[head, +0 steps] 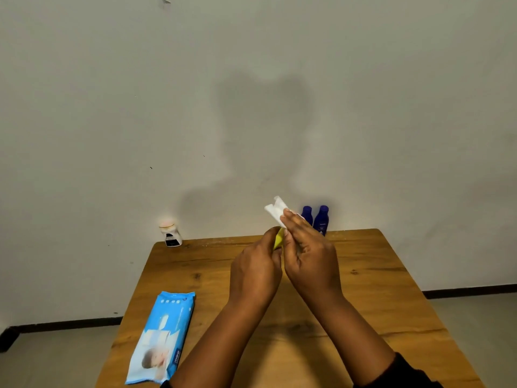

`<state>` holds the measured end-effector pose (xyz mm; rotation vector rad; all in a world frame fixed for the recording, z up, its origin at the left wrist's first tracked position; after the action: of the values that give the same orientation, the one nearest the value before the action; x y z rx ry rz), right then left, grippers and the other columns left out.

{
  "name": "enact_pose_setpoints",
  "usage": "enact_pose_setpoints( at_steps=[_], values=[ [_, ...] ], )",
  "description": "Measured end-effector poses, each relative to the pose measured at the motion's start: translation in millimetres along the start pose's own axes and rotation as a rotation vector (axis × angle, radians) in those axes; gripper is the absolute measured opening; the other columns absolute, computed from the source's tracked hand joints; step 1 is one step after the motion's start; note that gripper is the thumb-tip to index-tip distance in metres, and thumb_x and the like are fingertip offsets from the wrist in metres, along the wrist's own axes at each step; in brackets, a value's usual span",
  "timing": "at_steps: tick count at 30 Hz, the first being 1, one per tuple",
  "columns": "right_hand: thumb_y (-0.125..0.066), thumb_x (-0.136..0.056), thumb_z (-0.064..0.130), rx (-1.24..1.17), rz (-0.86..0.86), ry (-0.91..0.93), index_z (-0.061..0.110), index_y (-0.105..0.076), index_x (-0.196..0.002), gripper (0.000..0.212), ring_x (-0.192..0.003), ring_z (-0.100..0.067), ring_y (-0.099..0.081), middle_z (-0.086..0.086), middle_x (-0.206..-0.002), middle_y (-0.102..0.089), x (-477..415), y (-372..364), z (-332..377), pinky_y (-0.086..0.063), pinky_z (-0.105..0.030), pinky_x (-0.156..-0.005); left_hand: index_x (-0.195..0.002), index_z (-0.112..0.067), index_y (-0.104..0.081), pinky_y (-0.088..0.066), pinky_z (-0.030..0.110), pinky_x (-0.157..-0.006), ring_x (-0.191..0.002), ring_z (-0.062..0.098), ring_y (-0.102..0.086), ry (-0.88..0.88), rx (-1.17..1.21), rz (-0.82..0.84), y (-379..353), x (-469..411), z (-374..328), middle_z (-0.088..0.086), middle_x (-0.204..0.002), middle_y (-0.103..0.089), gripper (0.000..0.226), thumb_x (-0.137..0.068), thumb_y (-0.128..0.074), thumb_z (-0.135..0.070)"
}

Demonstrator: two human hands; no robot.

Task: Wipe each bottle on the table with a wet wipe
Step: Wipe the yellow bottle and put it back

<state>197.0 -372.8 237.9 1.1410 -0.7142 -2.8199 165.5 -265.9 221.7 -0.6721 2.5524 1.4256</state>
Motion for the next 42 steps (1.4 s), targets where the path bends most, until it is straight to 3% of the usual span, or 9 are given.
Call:
enact_pose_setpoints(
  at_steps=[12, 15, 18, 22, 27, 30, 33, 37, 42],
  values=[
    [-0.056, -0.095, 0.020, -0.310, -0.071, -0.368, 0.021, -0.067, -0.113, 0.021, -0.085, 0.001, -0.066, 0.010, -0.095, -0.071, 5.3, 6.9, -18.3, -0.055, -0.016, -0.065, -0.128, -0.036, -0.053, -0.052, 0.029, -0.067, -0.085, 0.013, -0.064, 0.066, 0.002, 0.078, -13.5, -1.1, 18.5, -0.008, -0.102, -0.070, 0.031, -0.098, -0.053, -0.029],
    [-0.054, -0.096, 0.025, -0.555, -0.286, -0.735, 0.022, -0.070, -0.103, 0.017, -0.091, -0.017, -0.068, 0.001, -0.096, -0.072, 3.2, 19.7, -49.7, -0.058, -0.035, -0.077, -0.111, -0.032, -0.059, -0.053, 0.035, -0.076, -0.093, 0.018, -0.064, 0.297, 0.397, 0.205, -21.3, -1.4, 28.2, -0.004, -0.104, -0.068, 0.024, -0.095, -0.051, -0.015],
    [-0.053, -0.096, 0.028, -0.558, -0.299, -0.874, 0.023, -0.069, -0.100, 0.017, -0.093, -0.021, -0.066, -0.002, -0.100, -0.070, 5.2, 24.5, -66.9, -0.056, -0.035, -0.078, -0.105, -0.022, -0.061, -0.049, 0.029, -0.064, -0.077, 0.016, -0.062, 0.591, 0.845, 0.288, -26.2, 4.2, 27.7, 0.003, -0.095, -0.068, 0.024, -0.094, -0.048, -0.006],
    [-0.054, -0.096, 0.027, -0.545, -0.266, -0.899, 0.021, -0.068, -0.100, 0.015, -0.098, -0.023, -0.064, -0.004, -0.104, -0.069, 5.9, 21.2, -67.0, -0.055, -0.033, -0.080, -0.095, -0.019, -0.057, -0.044, 0.031, -0.064, -0.068, 0.019, -0.054, 0.698, 1.075, 0.286, -31.8, 7.4, 28.9, 0.005, -0.078, -0.055, 0.022, -0.084, -0.057, -0.039],
    [-0.054, -0.096, 0.023, -0.486, -0.222, -0.788, 0.018, -0.069, -0.104, 0.018, -0.095, -0.018, -0.067, -0.002, -0.101, -0.071, 8.1, 15.2, -44.6, -0.058, -0.034, -0.079, -0.119, -0.007, -0.053, -0.044, 0.030, -0.054, -0.059, 0.019, -0.054, 0.646, 1.342, 0.371, -34.7, 3.9, 17.0, 0.007, -0.080, -0.057, 0.070, -0.073, -0.075, -0.057],
    [-0.054, -0.096, 0.022, -0.374, -0.164, -0.614, 0.018, -0.068, -0.112, 0.022, -0.083, -0.003, -0.069, 0.002, -0.097, -0.073, 9.4, 7.7, -24.9, -0.059, -0.023, -0.065, -0.128, -0.009, -0.061, -0.053, 0.039, -0.070, -0.080, 0.028, -0.067, 0.598, 1.360, 0.407, -35.3, 5.7, 10.7, 0.014, -0.102, -0.069, 0.056, -0.091, -0.055, -0.051],
    [-0.055, -0.096, 0.016, -0.221, -0.111, -0.306, 0.014, -0.063, -0.125, 0.030, -0.110, -0.001, -0.062, 0.002, -0.121, -0.067, 8.1, 0.4, -1.7, -0.054, -0.023, -0.090, -0.124, -0.015, -0.068, -0.056, 0.040, -0.087, -0.105, 0.027, -0.070, 0.598, 1.375, 0.379, -32.3, 8.0, 6.4, 0.013, -0.116, -0.073, 0.042, -0.099, -0.046, -0.042],
    [-0.045, -0.093, 0.014, -0.037, 0.031, 0.039, 0.011, -0.059, -0.129, 0.039, -0.135, -0.010, -0.043, -0.001, -0.137, -0.056, 10.3, -19.6, 16.2, -0.036, -0.031, -0.112, -0.111, -0.013, -0.070, -0.056, 0.029, -0.078, -0.098, 0.018, -0.072, 0.567, 1.317, 0.338, -27.7, 6.0, 7.4, 0.010, -0.107, -0.076, 0.030, -0.102, -0.046, -0.029],
    [-0.042, -0.095, 0.028, -0.036, -0.055, -0.099, 0.012, -0.058, -0.130, 0.041, -0.128, -0.012, -0.051, -0.002, -0.135, -0.057, 6.7, -9.3, -13.8, -0.049, -0.037, -0.100, -0.123, -0.017, -0.068, -0.053, 0.044, -0.095, -0.110, 0.028, -0.069, 0.598, 1.437, 0.343, -25.5, 4.3, 7.4, 0.014, -0.118, -0.072, 0.041, -0.101, -0.042, -0.041]
  ],
)
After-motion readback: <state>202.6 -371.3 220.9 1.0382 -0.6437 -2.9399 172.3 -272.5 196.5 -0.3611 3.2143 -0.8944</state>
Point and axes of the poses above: each hand's wrist, its own x-axis away from the middle knuckle, its own y-axis out of the back of the hand, z = x × y, the point moved 5 cm from there along -x, towards the middle knuckle
